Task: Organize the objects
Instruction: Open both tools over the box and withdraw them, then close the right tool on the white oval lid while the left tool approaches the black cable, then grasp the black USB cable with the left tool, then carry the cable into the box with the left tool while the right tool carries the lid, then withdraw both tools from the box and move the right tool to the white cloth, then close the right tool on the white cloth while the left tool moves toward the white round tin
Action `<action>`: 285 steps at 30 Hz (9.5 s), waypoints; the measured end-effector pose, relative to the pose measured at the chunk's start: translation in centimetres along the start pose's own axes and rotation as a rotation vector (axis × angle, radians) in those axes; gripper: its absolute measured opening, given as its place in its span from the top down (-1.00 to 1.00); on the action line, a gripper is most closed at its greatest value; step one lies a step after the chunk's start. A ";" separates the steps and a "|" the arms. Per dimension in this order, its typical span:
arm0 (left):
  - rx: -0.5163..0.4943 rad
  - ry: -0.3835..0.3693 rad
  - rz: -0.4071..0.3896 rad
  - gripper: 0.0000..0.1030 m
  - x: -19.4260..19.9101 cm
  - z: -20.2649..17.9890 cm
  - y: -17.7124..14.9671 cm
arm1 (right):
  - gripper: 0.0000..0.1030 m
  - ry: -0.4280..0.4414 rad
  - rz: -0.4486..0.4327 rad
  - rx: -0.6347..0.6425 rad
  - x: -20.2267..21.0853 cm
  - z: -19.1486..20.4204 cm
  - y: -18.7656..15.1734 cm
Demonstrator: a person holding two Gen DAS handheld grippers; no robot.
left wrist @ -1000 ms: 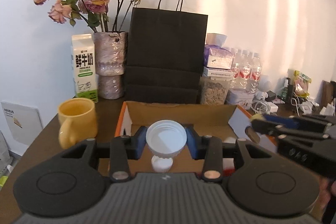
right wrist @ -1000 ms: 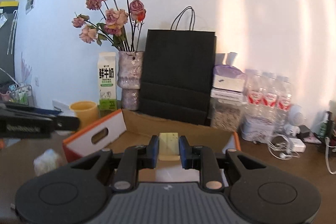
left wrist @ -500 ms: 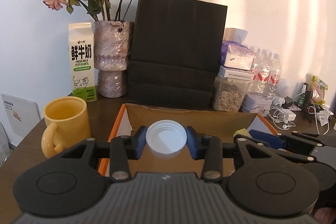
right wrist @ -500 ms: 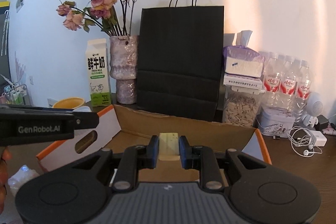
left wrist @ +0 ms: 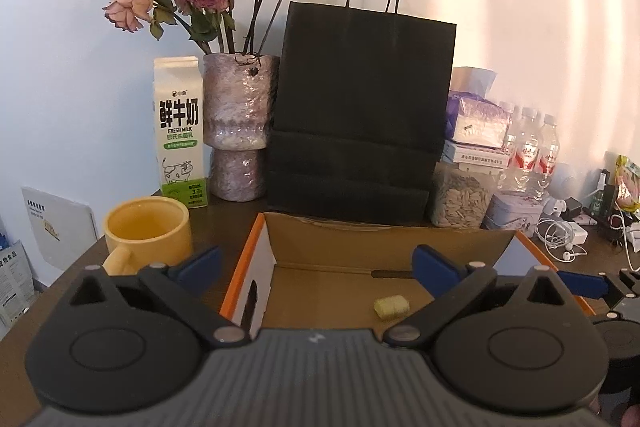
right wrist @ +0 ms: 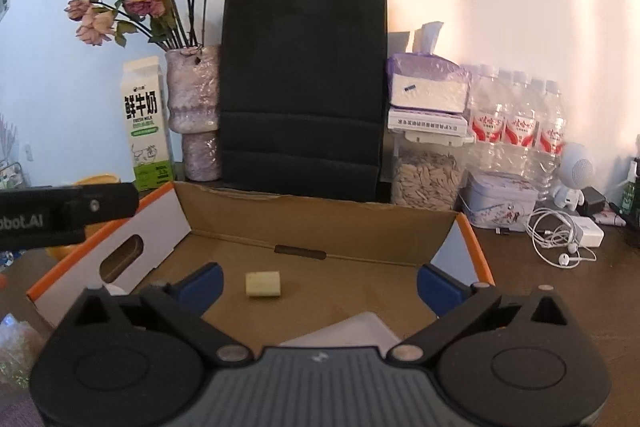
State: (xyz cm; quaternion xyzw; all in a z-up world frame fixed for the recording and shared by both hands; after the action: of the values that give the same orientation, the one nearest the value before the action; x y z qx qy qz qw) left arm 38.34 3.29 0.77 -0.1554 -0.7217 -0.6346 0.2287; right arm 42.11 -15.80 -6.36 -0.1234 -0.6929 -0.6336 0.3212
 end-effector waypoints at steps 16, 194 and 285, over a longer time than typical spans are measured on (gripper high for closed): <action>-0.003 -0.044 -0.080 -1.00 6.1 0.4 0.9 | -1.00 0.023 -0.116 0.060 7.2 1.0 0.9; -0.052 0.035 0.020 -1.00 1.0 0.6 -0.9 | -0.90 0.069 -0.013 0.099 0.9 5.2 -1.5; -0.021 -0.018 0.231 -1.00 23.5 8.8 -20.7 | -0.62 0.317 0.146 0.273 19.8 10.4 -22.9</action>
State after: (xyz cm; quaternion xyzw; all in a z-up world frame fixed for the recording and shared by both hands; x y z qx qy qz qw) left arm 6.59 7.41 -5.10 -0.2458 -0.6943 -0.6102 0.2920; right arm 10.75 -14.30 -12.66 -0.0276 -0.7025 -0.5203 0.4848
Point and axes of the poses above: each gripper's, at about its wrist camera, not at the fingertips, and x roughly against the way its jaws point, z to its left, y to its top, the point moved 7 cm from there along -x, roughly the way its jaws point, and after that the axes turned 10 degrees about z, right-handed, at the moved point
